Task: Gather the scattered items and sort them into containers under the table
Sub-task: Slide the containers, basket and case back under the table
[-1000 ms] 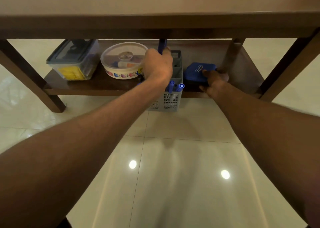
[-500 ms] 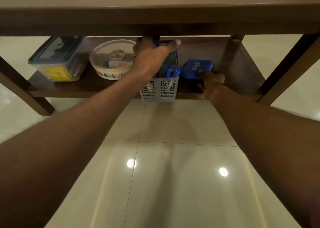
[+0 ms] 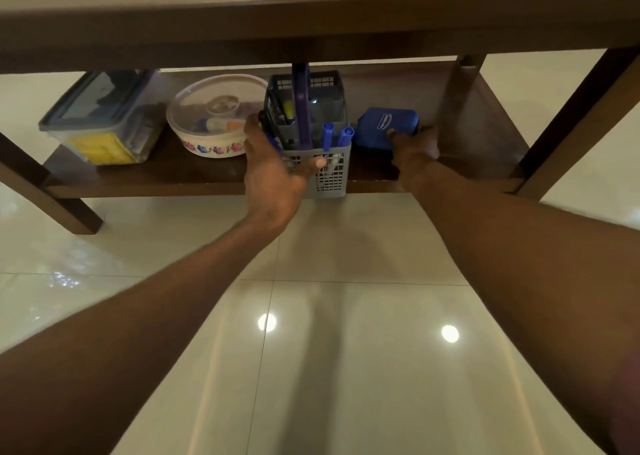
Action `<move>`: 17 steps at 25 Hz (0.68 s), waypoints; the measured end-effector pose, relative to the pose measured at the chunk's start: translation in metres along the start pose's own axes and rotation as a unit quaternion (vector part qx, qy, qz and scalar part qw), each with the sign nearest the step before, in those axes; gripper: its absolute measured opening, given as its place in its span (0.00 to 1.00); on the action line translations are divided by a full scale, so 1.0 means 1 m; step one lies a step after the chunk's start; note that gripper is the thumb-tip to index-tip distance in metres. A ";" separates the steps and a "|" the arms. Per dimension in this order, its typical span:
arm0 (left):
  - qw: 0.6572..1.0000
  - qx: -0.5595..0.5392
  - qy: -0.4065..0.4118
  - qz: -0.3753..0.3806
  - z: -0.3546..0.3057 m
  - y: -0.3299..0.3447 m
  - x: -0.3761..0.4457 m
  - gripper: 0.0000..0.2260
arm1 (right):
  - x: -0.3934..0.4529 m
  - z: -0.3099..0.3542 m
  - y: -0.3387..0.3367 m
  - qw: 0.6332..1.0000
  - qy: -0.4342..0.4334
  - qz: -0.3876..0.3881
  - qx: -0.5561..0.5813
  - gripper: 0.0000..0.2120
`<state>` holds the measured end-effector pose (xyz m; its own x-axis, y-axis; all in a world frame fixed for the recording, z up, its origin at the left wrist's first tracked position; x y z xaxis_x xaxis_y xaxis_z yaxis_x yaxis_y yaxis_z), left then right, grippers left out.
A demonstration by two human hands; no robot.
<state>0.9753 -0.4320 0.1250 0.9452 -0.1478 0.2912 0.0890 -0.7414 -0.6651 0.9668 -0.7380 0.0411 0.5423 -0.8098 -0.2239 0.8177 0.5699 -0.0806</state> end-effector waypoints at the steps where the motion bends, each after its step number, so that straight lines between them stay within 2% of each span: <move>1: 1.000 -0.007 0.008 0.002 -0.003 0.004 0.007 0.45 | 0.001 0.002 0.000 1.000 -0.011 -0.004 -0.015 0.25; 6: 1.000 -0.013 -0.018 -0.002 0.000 0.021 0.051 0.41 | 0.013 0.007 -0.001 0.994 -0.060 -0.011 -0.092 0.24; 9: 1.000 -0.020 0.005 -0.004 -0.004 0.030 0.073 0.40 | 0.020 0.005 -0.001 0.989 -0.061 -0.028 -0.129 0.28; 13: 1.000 -0.013 0.025 -0.006 -0.008 0.042 0.096 0.42 | 0.025 0.000 -0.005 0.991 -0.034 -0.044 -0.122 0.32; 17: 0.999 -0.008 0.019 -0.025 0.001 0.038 0.095 0.50 | 0.028 0.000 -0.005 0.992 -0.026 -0.028 -0.116 0.36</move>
<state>1.0686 -0.4740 0.1267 0.9271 -0.1342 0.3499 0.1307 -0.7592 -0.6376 0.9784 -0.7639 0.0356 0.5121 -0.8434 -0.1627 0.7832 0.5362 -0.3148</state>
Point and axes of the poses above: each hand's wrist, its own x-axis towards the middle knuckle, its own y-axis out of the palm, z = x × y, the point moved 9 cm from there along x, towards the middle knuckle, and after that the axes turned 10 degrees about x, right-handed, at the moved point
